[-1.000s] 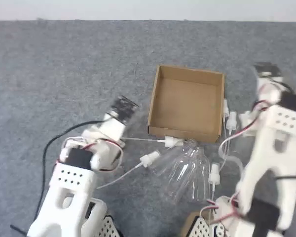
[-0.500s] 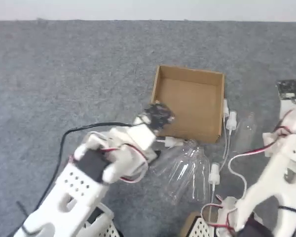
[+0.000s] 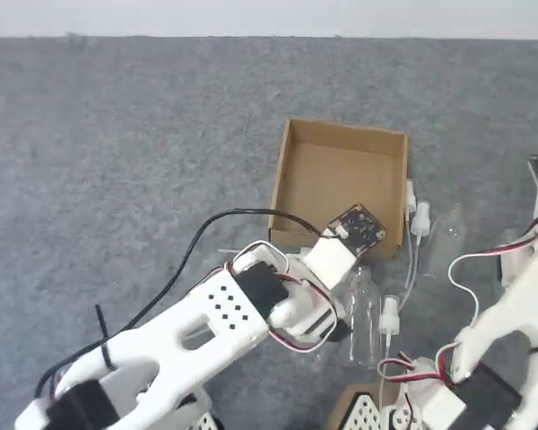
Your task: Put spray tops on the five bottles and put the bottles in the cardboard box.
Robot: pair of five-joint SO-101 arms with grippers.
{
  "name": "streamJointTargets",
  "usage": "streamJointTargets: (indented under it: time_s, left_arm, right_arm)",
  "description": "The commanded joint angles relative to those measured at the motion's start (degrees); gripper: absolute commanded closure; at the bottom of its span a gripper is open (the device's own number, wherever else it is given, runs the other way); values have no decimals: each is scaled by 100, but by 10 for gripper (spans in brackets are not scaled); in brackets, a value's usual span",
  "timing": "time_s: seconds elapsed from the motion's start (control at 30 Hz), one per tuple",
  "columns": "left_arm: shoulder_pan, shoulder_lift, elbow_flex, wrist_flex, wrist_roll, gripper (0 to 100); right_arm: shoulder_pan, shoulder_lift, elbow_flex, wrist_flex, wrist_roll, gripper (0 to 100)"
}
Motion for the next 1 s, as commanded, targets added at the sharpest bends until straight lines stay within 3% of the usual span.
streamJointTargets:
  time_s: [0.0,0.5,0.7,0.97]
  left_arm:
    - [35,-9,48,-404,404,710]
    - [53,-9,1182,-1626,378,659]
    - [9,0,1569,-1749,378,659]
    - [-862,0,1763,-1741,114,663]
  right_arm:
    - [57,-57,-387,-145,79,756]
    - [259,4,-378,-347,88,756]
    - [259,4,-378,-347,88,756]
    - [259,4,-378,-347,88,756]
